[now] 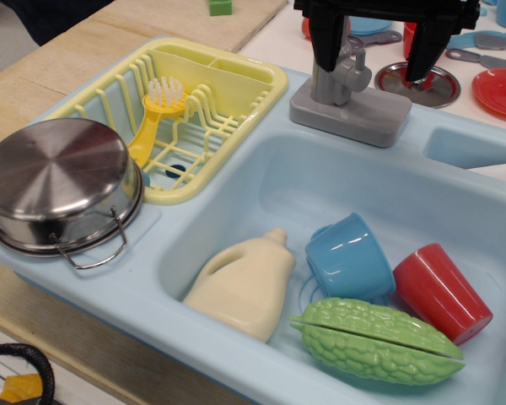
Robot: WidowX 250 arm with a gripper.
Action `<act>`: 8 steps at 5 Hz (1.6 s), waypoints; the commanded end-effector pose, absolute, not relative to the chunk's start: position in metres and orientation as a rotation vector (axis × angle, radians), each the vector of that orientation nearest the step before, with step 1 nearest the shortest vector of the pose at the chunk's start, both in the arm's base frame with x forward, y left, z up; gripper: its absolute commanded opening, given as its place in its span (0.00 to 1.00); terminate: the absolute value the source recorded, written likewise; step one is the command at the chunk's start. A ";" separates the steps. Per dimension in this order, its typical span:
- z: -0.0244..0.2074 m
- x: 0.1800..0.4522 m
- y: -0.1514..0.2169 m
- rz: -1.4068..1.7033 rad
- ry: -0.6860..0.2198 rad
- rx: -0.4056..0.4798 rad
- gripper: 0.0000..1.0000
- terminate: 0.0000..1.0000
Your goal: Turn lever vertical to front
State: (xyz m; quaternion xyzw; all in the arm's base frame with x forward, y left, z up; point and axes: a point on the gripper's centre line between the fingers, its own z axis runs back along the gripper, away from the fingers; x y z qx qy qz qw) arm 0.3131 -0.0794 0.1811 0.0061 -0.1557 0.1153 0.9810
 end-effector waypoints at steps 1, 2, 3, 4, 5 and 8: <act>0.190 0.328 -0.076 0.202 -0.359 -0.010 1.00 0.00; 0.187 0.333 -0.075 0.183 -0.363 -0.020 1.00 0.00; 0.185 0.337 -0.075 0.168 -0.355 -0.030 1.00 0.00; 0.182 0.341 -0.076 0.157 -0.348 -0.045 1.00 0.00; 0.181 0.339 -0.077 0.168 -0.364 -0.052 0.00 0.00; 0.181 0.332 -0.075 0.222 -0.260 -0.055 0.00 0.00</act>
